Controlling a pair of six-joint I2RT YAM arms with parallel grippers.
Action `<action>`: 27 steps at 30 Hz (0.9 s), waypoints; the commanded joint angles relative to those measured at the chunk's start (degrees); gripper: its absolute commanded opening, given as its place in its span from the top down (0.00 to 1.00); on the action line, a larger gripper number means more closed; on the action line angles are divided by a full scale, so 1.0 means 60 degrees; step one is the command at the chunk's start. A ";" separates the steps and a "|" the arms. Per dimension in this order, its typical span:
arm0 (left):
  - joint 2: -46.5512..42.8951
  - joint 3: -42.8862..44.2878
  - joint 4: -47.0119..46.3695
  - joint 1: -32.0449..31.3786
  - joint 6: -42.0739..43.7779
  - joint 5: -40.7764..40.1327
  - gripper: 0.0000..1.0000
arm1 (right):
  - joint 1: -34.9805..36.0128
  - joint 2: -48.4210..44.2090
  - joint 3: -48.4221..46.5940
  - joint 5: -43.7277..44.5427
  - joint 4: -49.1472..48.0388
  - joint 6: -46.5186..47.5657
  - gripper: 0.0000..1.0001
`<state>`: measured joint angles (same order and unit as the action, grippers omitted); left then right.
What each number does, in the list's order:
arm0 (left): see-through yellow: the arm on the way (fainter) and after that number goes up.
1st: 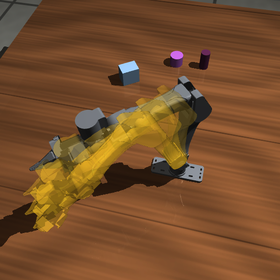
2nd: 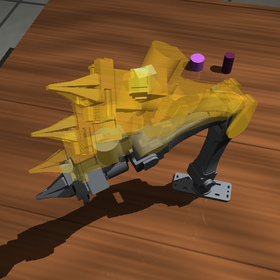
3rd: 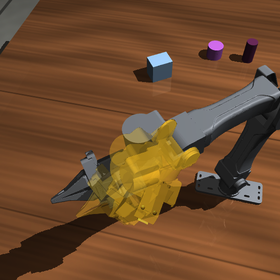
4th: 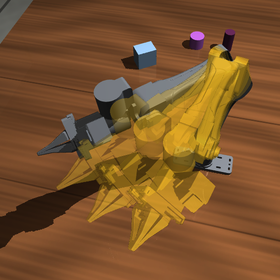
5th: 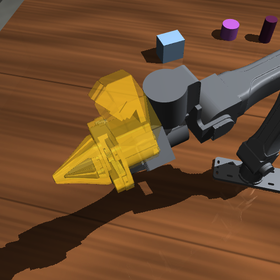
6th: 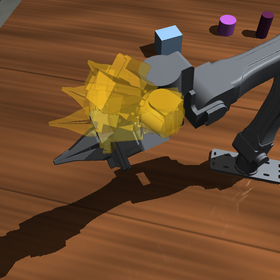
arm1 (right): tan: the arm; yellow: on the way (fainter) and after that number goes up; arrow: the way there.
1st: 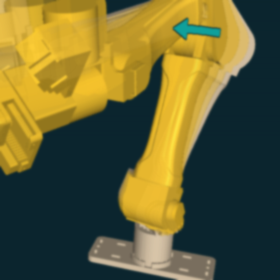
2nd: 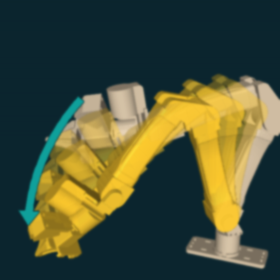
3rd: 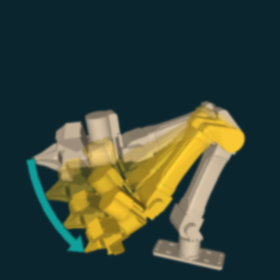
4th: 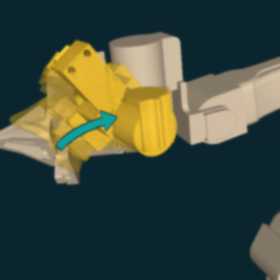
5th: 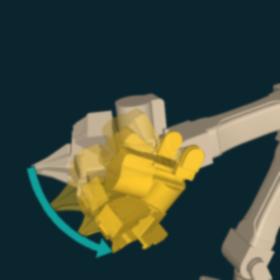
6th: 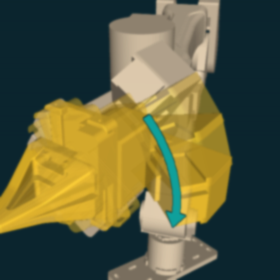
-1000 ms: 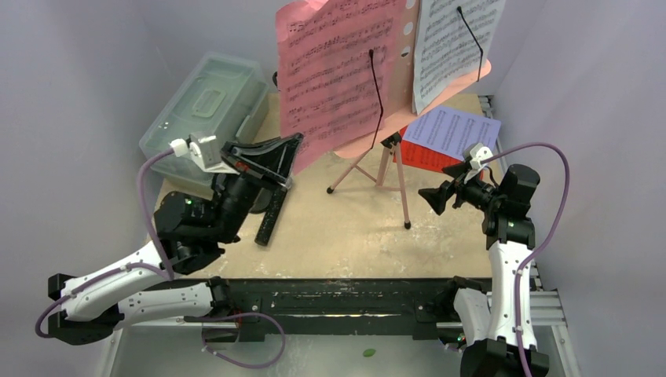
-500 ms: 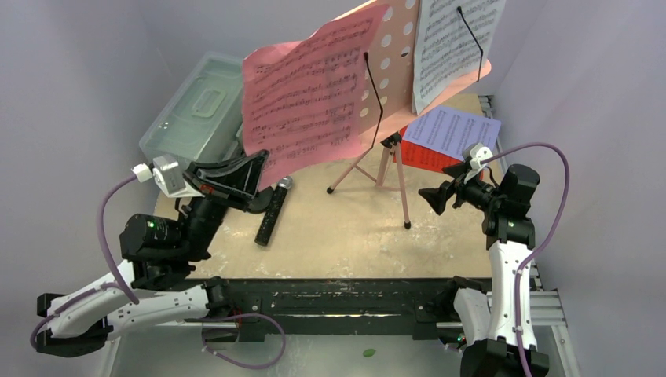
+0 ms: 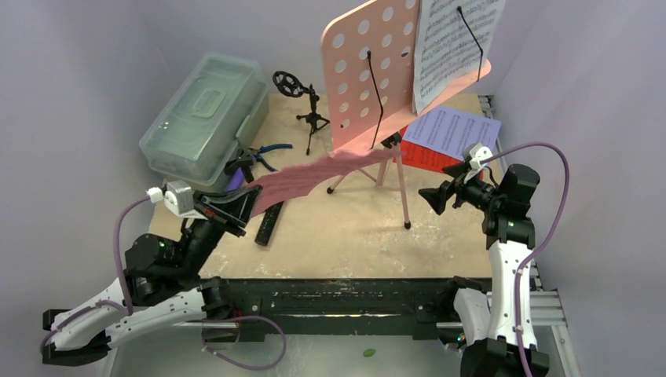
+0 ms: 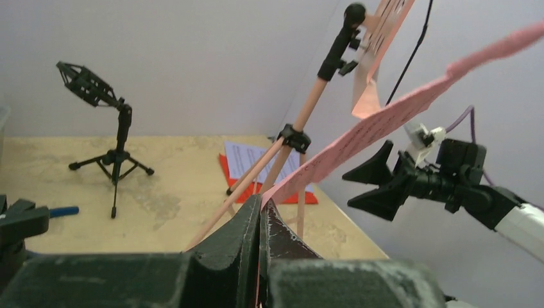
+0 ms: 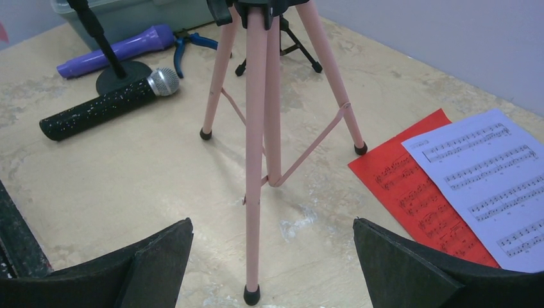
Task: Pack up the instrument practice props
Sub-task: Pick up the sheet music from the music stand.
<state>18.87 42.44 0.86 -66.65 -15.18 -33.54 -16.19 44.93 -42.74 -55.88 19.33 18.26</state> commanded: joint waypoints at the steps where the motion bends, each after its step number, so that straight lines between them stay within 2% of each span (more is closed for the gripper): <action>1: -0.0222 -0.0230 0.1802 0.0035 -0.0733 -0.0067 1.00 | -0.0040 -0.0013 -0.0019 0.0011 0.0001 0.0175 0.01; 4: -0.0008 -0.0201 0.2883 0.0035 -0.0955 0.0106 1.00 | -0.0040 -0.0020 0.0024 -0.0193 0.0014 0.0247 0.01; 8: 0.0612 -0.0186 0.3532 0.0035 -0.0861 0.0617 1.00 | -0.0039 -0.0056 0.0113 -0.0816 0.0136 0.0540 0.01; 19: 0.3593 0.0520 0.3514 0.0035 -0.0246 0.3214 1.00 | -0.0027 -0.0303 0.0283 -0.1931 0.0737 0.1587 0.01; 23: 0.4256 0.0919 0.3540 0.0035 -0.0422 0.4023 1.00 | -0.0012 -0.0311 0.0194 -0.2300 0.1237 0.2172 0.01; 27: 0.4516 0.0988 0.3235 0.0035 -0.0614 0.4287 1.00 | 0.0017 -0.0317 0.0013 -0.2747 0.2113 0.3173 0.01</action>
<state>45.47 45.34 23.18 -66.65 -18.00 -12.10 -16.19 43.57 -41.17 -67.75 26.37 30.28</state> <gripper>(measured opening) 0.003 0.987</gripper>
